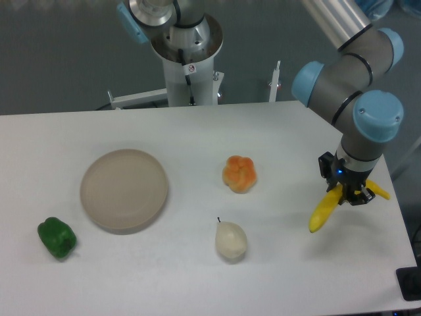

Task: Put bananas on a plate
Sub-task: 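Carry the yellow banana in the gripper toward the beige plate, then lower the held banana onto the beige plate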

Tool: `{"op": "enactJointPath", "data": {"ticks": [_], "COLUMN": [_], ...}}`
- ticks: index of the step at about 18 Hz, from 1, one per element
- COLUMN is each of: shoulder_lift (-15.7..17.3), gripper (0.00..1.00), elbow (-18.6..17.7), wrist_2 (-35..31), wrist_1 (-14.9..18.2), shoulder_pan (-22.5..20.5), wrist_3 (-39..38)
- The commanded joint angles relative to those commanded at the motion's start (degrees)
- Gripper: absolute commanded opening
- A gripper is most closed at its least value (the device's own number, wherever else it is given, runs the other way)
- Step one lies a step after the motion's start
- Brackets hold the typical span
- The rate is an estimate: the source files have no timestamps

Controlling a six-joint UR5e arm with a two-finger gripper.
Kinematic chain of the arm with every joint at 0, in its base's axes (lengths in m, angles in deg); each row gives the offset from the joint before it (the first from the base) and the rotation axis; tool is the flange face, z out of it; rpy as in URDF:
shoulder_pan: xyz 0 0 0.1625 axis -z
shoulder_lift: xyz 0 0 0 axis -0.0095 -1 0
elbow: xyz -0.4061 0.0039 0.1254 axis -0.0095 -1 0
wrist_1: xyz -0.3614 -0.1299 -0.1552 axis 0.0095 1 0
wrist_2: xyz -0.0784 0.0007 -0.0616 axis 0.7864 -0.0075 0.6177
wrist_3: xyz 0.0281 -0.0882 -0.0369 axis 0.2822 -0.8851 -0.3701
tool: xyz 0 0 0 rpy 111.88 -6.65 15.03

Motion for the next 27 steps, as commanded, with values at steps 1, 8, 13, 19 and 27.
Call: {"op": "enactJointPath", "data": {"ticks": [1, 8, 13, 19, 27], "shoulder_lift": [0.1, 1.3, 7.6, 13.7, 17.2], "gripper": [0.0, 0.0, 0.0, 0.0, 0.0], "elbow": [-0.1, -0.1, -7.0, -15.5, -29.7], "wrist_2": [0.2, 0.2, 2.7, 6.4, 7.0], "wrist_1": [0.3, 3.2, 4.3, 2.8, -8.5], "shoulder_pan": [-0.2, 0.8, 6.8, 15.6, 28.9], "wrist_3": [0.0, -1.0, -7.0, -16.0, -28.3]}}
